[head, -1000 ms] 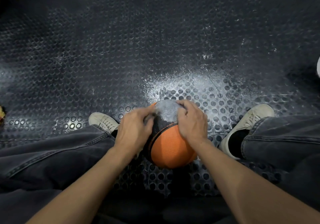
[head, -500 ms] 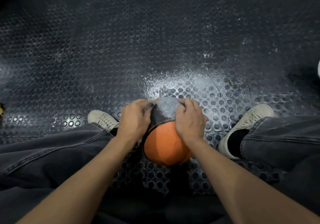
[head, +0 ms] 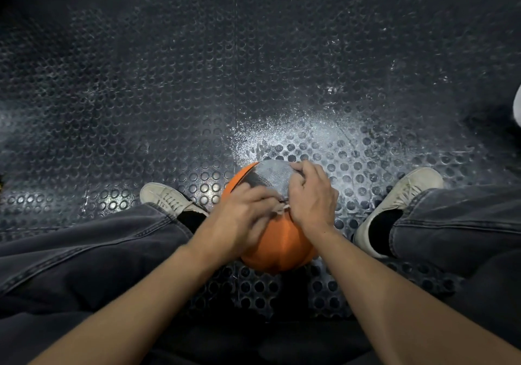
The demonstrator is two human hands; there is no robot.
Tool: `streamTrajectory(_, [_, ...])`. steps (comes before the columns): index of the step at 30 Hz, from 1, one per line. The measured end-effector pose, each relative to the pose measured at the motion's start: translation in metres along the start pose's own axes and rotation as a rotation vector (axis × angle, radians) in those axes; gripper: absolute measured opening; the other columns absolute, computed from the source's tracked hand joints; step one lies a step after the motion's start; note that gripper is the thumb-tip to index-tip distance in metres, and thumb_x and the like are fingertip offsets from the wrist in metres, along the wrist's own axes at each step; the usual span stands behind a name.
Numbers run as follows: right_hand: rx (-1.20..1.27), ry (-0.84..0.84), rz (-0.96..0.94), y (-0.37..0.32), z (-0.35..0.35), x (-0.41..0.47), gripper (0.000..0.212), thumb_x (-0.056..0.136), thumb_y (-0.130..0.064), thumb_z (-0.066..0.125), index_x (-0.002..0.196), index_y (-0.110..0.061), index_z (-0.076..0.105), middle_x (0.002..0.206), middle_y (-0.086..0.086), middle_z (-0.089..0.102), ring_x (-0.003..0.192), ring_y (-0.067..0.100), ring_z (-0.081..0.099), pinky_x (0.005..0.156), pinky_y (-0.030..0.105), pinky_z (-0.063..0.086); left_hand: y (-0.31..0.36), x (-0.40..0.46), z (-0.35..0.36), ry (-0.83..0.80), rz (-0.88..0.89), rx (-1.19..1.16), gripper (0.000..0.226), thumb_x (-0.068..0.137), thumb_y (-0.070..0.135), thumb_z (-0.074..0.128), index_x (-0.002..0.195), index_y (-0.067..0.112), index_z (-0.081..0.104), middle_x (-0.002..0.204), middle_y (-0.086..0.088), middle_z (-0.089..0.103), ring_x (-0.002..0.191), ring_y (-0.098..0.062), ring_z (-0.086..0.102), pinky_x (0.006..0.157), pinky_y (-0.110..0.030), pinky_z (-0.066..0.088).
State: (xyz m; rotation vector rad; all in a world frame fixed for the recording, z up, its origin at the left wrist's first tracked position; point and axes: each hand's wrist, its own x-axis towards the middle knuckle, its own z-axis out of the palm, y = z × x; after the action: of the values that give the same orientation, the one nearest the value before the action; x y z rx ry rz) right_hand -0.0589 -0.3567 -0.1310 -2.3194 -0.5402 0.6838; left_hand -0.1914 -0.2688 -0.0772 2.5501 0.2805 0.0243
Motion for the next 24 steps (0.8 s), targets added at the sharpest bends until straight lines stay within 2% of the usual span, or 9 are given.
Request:
streamTrajectory(2, [0.011, -0.014, -0.006, -0.001, 0.000, 0.001, 0.024, 0.099, -0.025, 0.037, 0.112, -0.026, 0.056, 0.120, -0.007, 0.054, 0.109, 0.015, 0.048, 0.105, 0.044, 0.032, -0.017, 0.010, -0.007, 0.025, -0.039, 0.033, 0.020, 0.093, 0.015, 0.053, 0.102, 0.020, 0.070, 0.111, 0.009, 0.066, 0.095, -0.017, 0.061, 0.082, -0.035, 0.047])
streamTrajectory(5, [-0.020, -0.003, -0.007, -0.007, 0.004, 0.000, 0.024, 0.098, -0.026, 0.036, 0.112, -0.025, 0.055, 0.117, -0.006, 0.053, 0.104, 0.014, 0.046, 0.102, 0.042, 0.031, -0.033, 0.023, -0.007, 0.217, -0.341, 0.034, 0.018, 0.093, 0.012, 0.055, 0.097, 0.019, 0.071, 0.099, 0.004, 0.069, 0.087, -0.019, 0.063, 0.081, -0.038, 0.051])
streamTrajectory(7, [-0.022, 0.022, 0.004, -0.006, 0.004, 0.000, 0.026, 0.097, -0.025, 0.037, 0.113, -0.024, 0.057, 0.120, -0.005, 0.054, 0.105, 0.015, 0.046, 0.101, 0.042, 0.030, -0.014, 0.020, 0.000, 0.184, -0.304, 0.071, 0.023, 0.094, 0.015, 0.050, 0.099, 0.021, 0.071, 0.104, 0.006, 0.068, 0.086, -0.018, 0.060, 0.080, -0.036, 0.048])
streamTrajectory(9, [0.008, 0.017, 0.016, -0.001, 0.001, 0.001, 0.027, 0.097, -0.024, 0.038, 0.114, -0.026, 0.058, 0.122, -0.005, 0.055, 0.107, 0.014, 0.046, 0.103, 0.042, 0.031, 0.006, 0.005, 0.004, 0.049, -0.133, 0.052, 0.025, 0.093, 0.019, 0.047, 0.102, 0.020, 0.071, 0.113, 0.008, 0.066, 0.087, -0.017, 0.056, 0.080, -0.031, 0.045])
streamTrajectory(11, [0.032, -0.010, 0.002, 0.002, -0.002, 0.000, 0.026, 0.098, -0.024, 0.038, 0.114, -0.026, 0.058, 0.121, -0.007, 0.055, 0.106, 0.012, 0.044, 0.103, 0.042, 0.031, -0.009, 0.006, -0.006, 0.020, -0.081, 0.038, 0.024, 0.090, 0.014, 0.051, 0.103, 0.020, 0.070, 0.113, 0.009, 0.066, 0.092, -0.015, 0.059, 0.083, -0.031, 0.046])
streamTrajectory(15, [0.013, -0.003, -0.010, -0.003, 0.001, 0.000, 0.025, 0.098, -0.025, 0.036, 0.112, -0.026, 0.058, 0.117, -0.009, 0.054, 0.106, 0.013, 0.046, 0.102, 0.041, 0.030, -0.042, 0.026, -0.011, 0.149, -0.405, 0.042, 0.017, 0.091, 0.012, 0.054, 0.095, 0.015, 0.071, 0.099, 0.001, 0.070, 0.092, -0.024, 0.064, 0.084, -0.038, 0.049])
streamTrajectory(21, [0.064, -0.010, -0.009, 0.003, -0.005, 0.002, 0.028, 0.097, -0.026, 0.035, 0.110, -0.024, 0.059, 0.118, -0.006, 0.057, 0.104, 0.015, 0.048, 0.103, 0.046, 0.036, -0.002, 0.002, -0.005, -0.020, 0.023, 0.023, 0.022, 0.090, 0.014, 0.052, 0.101, 0.021, 0.070, 0.117, 0.009, 0.064, 0.093, -0.017, 0.058, 0.083, -0.028, 0.044])
streamTrajectory(22, [0.067, -0.024, -0.017, 0.003, -0.004, 0.002, 0.026, 0.098, -0.024, 0.037, 0.110, -0.023, 0.059, 0.118, -0.006, 0.057, 0.103, 0.014, 0.047, 0.103, 0.046, 0.036, -0.015, 0.007, -0.007, 0.014, -0.023, 0.016, 0.023, 0.090, 0.010, 0.053, 0.102, 0.020, 0.071, 0.116, 0.008, 0.065, 0.097, -0.015, 0.060, 0.086, -0.028, 0.045])
streamTrajectory(24, [0.050, -0.027, -0.024, 0.000, -0.002, 0.002, 0.024, 0.099, -0.023, 0.038, 0.110, -0.023, 0.058, 0.116, -0.007, 0.056, 0.102, 0.012, 0.045, 0.103, 0.045, 0.035, -0.042, 0.017, -0.009, 0.151, -0.290, -0.013, 0.022, 0.091, 0.009, 0.056, 0.102, 0.017, 0.073, 0.111, 0.004, 0.067, 0.100, -0.017, 0.063, 0.090, -0.033, 0.048])
